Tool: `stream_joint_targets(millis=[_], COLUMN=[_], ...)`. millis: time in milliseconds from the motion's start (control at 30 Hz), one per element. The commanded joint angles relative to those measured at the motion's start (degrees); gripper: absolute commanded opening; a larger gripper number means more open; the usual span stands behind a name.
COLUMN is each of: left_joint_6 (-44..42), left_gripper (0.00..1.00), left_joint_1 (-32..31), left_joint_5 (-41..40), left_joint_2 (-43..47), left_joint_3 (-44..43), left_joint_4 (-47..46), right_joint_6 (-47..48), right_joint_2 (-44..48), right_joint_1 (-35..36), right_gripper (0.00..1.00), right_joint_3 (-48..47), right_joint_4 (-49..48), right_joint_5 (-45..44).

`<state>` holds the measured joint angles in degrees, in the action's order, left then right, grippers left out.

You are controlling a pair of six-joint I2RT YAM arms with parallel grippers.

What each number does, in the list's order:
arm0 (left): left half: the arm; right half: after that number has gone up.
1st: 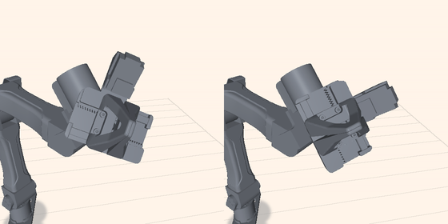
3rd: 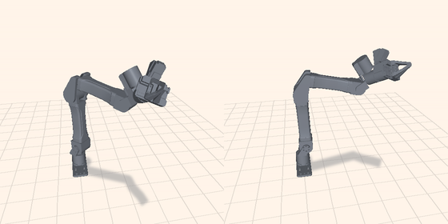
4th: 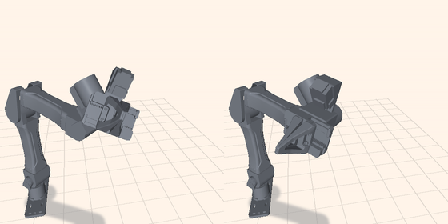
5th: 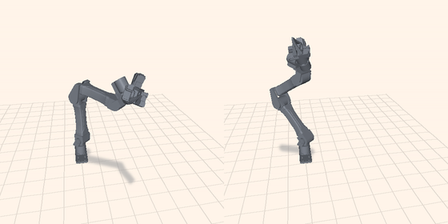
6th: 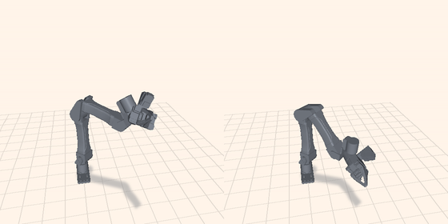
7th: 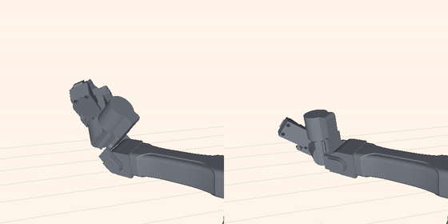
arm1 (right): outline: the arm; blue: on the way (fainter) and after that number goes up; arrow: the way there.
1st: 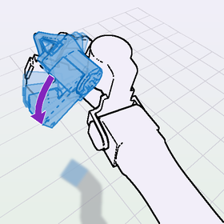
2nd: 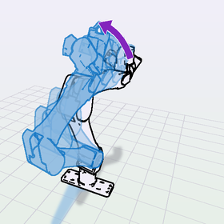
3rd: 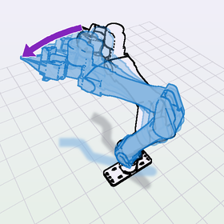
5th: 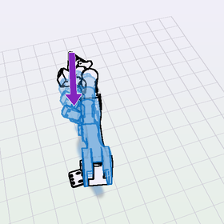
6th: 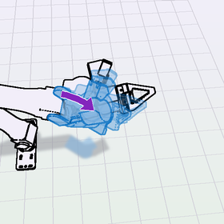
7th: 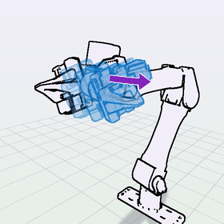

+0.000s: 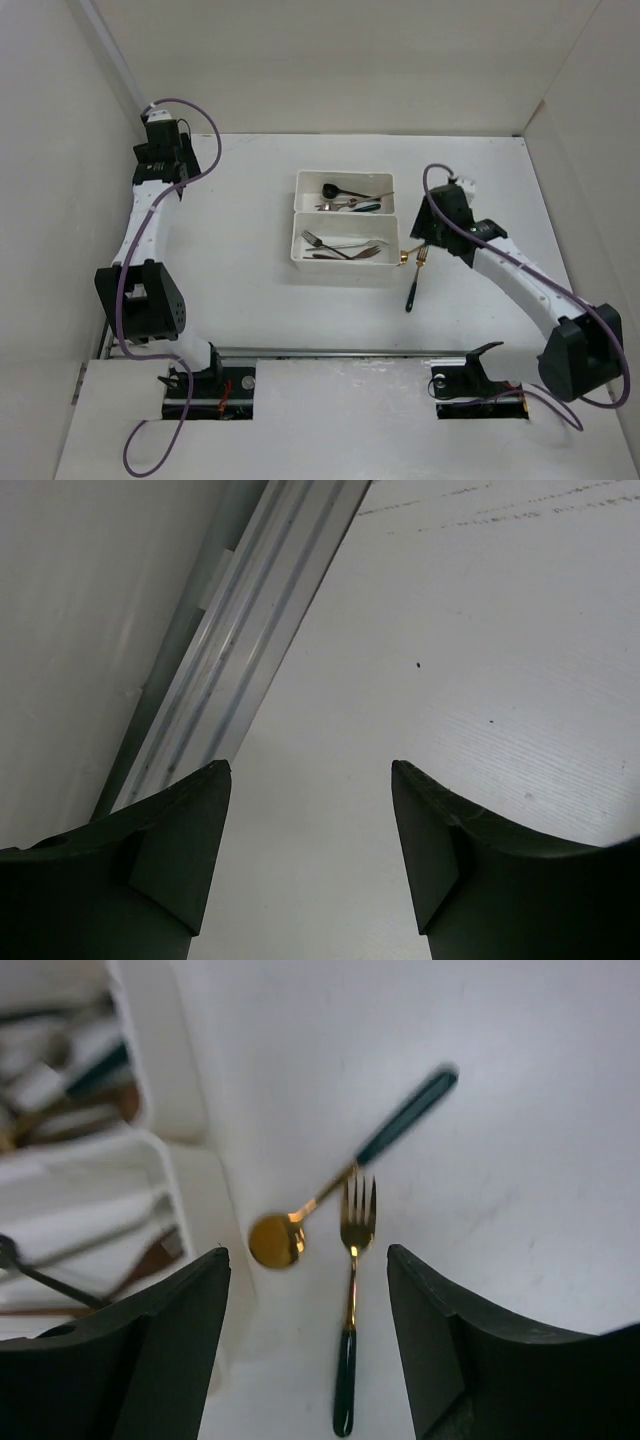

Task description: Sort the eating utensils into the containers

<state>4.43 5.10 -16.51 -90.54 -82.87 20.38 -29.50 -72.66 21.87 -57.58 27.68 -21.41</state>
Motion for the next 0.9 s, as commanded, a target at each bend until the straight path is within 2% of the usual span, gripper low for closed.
stream_joint_targets(millis=[0, 267, 367, 400, 600, 700, 733, 767, 867], left_joint_6=[1.55, 1.55, 1.55, 1.55, 1.02, 1.02, 1.02, 1.02, 1.02], left_gripper=[0.63, 0.63, 0.63, 0.63, 0.63, 0.63, 0.63, 0.63, 0.63], left_joint_1=[0.26, 0.26, 0.26, 0.26, 0.26, 0.26, 0.26, 0.78, 0.79], left_joint_5=[1.40, 2.54, 1.92, 1.92, 0.87, 0.87, 0.87, 0.35, 0.34], left_joint_2=[-0.60, -0.60, 0.45, 0.45, 0.98, 0.98, 1.50, 1.51, 1.51], left_joint_3=[-2.38, -1.77, -0.72, -0.71, -0.71, -0.71, -0.71, -0.71, -0.71], left_joint_4=[-1.22, -1.22, -1.22, -1.22, -1.22, -1.22, -1.22, -1.22, -1.22], right_joint_6=[-17.61, -18.84, -18.84, -18.32, -16.47, -16.99, -17.00, -17.00, -19.63], right_joint_2=[-2.13, -4.94, -6.43, -8.27, -14.79, -15.32, -15.32, -15.32, -13.92], right_joint_1=[1.07, 1.07, 1.07, 1.07, 5.02, 5.03, 5.03, 5.03, 4.42], right_gripper=[0.69, 0.62, 0.54, 0.50, 0.44, 0.28, 0.18, 0.00, 0.00], right_joint_3=[7.12, 11.08, 13.19, 13.20, 10.83, 10.82, 10.82, 10.82, 11.44], right_joint_4=[7.65, 10.37, 6.88, 6.16, 7.20, 7.21, 7.21, 7.21, 8.09], right_joint_5=[5.23, 9.18, 12.79, 13.67, 14.47, 13.94, 13.94, 13.94, 12.97])
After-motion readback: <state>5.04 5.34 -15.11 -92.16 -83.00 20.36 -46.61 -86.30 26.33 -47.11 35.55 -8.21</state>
